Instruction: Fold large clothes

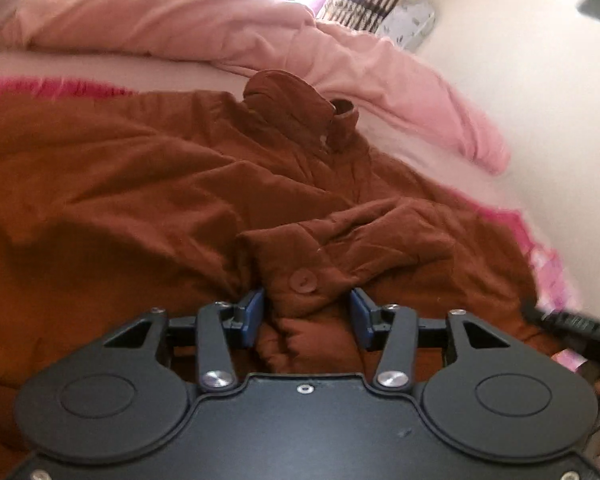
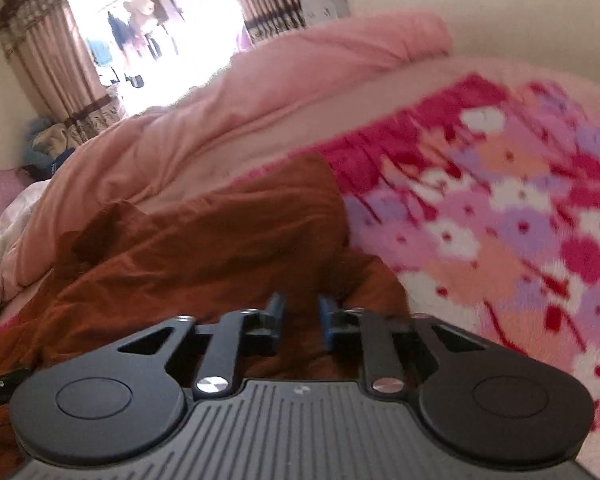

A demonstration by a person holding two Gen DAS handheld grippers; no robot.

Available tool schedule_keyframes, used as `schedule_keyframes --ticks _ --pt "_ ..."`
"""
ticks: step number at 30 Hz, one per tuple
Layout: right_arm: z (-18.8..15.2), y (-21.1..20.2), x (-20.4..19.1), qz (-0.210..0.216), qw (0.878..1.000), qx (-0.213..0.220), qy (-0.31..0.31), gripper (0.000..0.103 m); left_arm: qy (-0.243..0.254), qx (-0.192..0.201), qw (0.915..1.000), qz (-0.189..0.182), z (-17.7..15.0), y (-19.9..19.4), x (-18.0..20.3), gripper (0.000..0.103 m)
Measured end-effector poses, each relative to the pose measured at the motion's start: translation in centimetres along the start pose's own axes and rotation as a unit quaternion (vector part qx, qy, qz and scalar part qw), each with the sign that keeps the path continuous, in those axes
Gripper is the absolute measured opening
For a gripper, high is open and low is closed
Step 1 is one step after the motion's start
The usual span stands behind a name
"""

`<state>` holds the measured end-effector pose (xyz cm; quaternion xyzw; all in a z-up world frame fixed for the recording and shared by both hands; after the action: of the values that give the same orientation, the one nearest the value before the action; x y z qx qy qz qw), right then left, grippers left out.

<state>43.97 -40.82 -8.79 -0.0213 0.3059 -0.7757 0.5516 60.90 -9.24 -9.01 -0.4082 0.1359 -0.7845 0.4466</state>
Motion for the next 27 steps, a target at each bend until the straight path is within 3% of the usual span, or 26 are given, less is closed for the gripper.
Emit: schedule_keyframes --ticks 3,5,6,10,15,20,27 --pt "-0.1 -0.5 0.7 0.023 1.0 0.003 0.015 0.017 -0.051 -0.009 0.998 -0.036 0.4 -1.2 -1.4 0.046" --pt "0.1 -1.3 1.2 0.049 0.998 -0.002 0.029 0.032 -0.059 -0.012 0.9975 -0.037 0.5 -3.2 -1.7 0.046" --pt "0.3 -2.2 1.6 0.063 0.997 -0.005 0.039 0.036 -0.049 -0.008 0.9983 -0.03 0.6 -4.1 -1.6 0.046" --pt "0.0 -7.2 3.1 0.084 0.995 -0.005 0.047 0.071 0.014 0.009 0.9998 0.003 -1.3 -10.9 -2.6 0.048" --pt "-3.4 -13.0 6.3 0.106 0.992 -0.047 0.041 0.071 0.017 0.013 0.9994 0.027 -6.8 -18.7 -6.1 0.049" --pt "-8.3 -18.4 10.5 0.113 0.987 -0.083 0.073 0.072 -0.032 0.02 0.9968 0.071 -13.5 -25.4 -10.5 0.05" --pt "-12.0 -21.4 13.4 0.136 0.978 -0.108 0.112 0.072 -0.104 0.032 0.9912 0.075 -18.8 -28.8 -13.2 0.051"
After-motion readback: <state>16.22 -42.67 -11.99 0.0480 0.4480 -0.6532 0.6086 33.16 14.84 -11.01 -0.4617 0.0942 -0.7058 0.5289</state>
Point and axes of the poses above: each gripper's, at about its wrist camera, not at the fingertips, and y roughly the way its jaws point, x to its right, z to its top, the point moved 3 cm from there along y, roughly the way its jaws point, and after that the axes turned 4 degrees about -y, right-handed, at the moved point
